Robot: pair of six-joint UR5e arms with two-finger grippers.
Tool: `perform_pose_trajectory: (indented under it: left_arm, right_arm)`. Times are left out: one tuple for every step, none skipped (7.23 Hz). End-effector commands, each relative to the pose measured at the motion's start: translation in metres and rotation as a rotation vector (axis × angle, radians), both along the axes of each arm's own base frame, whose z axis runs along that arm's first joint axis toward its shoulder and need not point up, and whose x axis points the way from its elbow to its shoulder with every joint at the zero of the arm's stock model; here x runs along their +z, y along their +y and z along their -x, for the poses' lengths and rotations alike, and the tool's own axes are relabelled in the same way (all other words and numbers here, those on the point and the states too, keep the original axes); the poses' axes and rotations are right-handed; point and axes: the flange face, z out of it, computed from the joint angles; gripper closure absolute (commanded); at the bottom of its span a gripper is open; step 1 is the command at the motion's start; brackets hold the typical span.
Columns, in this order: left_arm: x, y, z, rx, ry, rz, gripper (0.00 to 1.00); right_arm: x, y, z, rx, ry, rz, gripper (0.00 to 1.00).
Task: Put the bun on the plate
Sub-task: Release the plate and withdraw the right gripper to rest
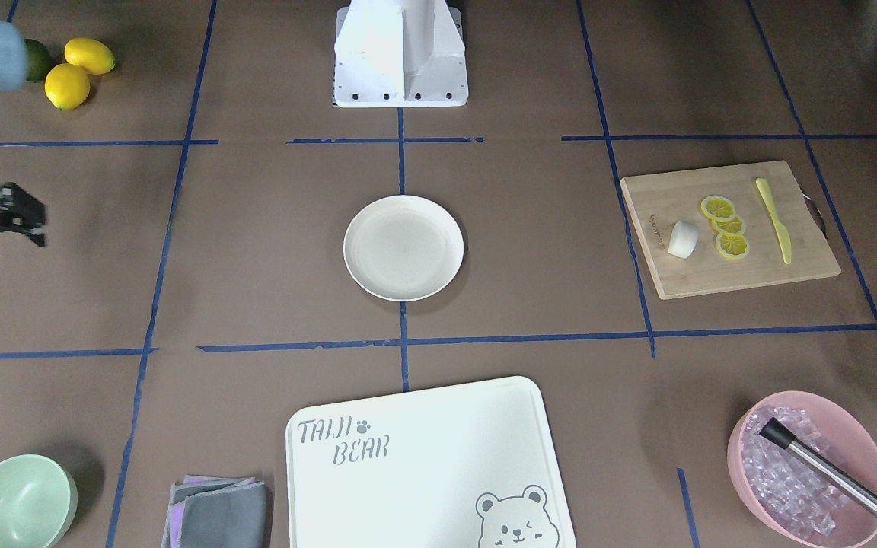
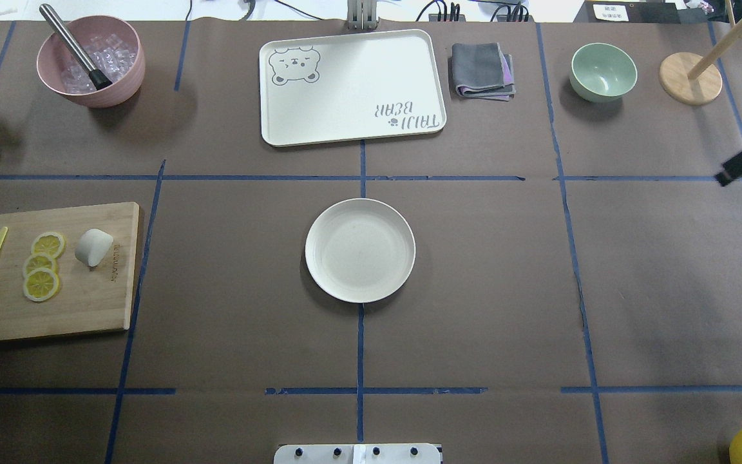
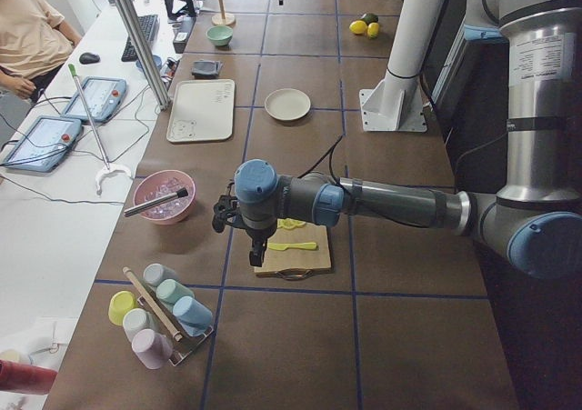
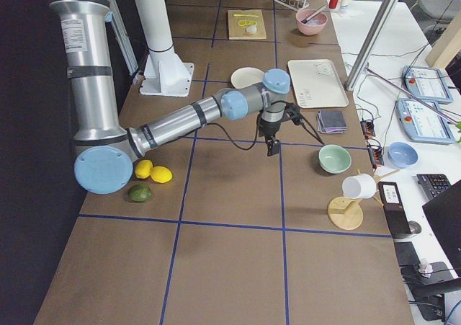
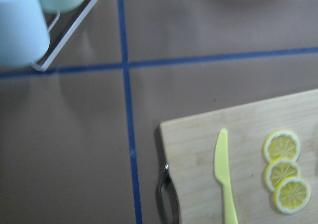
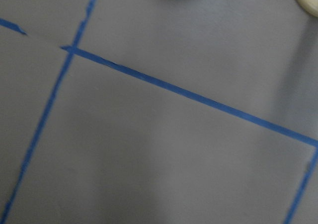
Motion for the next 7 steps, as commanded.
perform_pose_trajectory:
  left_arm:
    - [-0.012,-0.013,-0.004,0.004,0.001,-0.028,0.0]
    - [-0.036,-0.029,-0.023,0.039,0.001,-0.077,0.0]
    - [-0.05,-0.032,-0.069,0.126,0.011,-0.098,0.0]
    - [-0.059,-0.03,-0.099,0.108,0.018,-0.025,0.0]
    - [-0.064,-0.024,-0.136,0.102,0.004,-0.01,0.0]
    - [-0.065,-0.017,-0.182,0.08,-0.075,-0.046,0.0]
    - [-0.079,0.001,-0.245,0.061,-0.044,-0.03,0.0]
  right_arm:
    - [0.091,0.065,-0.113,0.052,0.001,0.04,0.0]
    - [0.116,0.072,-0.121,0.07,0.008,0.09,0.0]
    - [0.126,0.074,-0.121,0.085,0.004,0.123,0.0]
    - [0.124,0.073,-0.12,0.086,0.0,0.123,0.0]
    - [0.122,0.073,-0.12,0.092,-0.002,0.123,0.0]
    - [0.123,0.073,-0.12,0.092,-0.001,0.126,0.0]
    - [0.123,0.073,-0.12,0.092,-0.002,0.126,0.0]
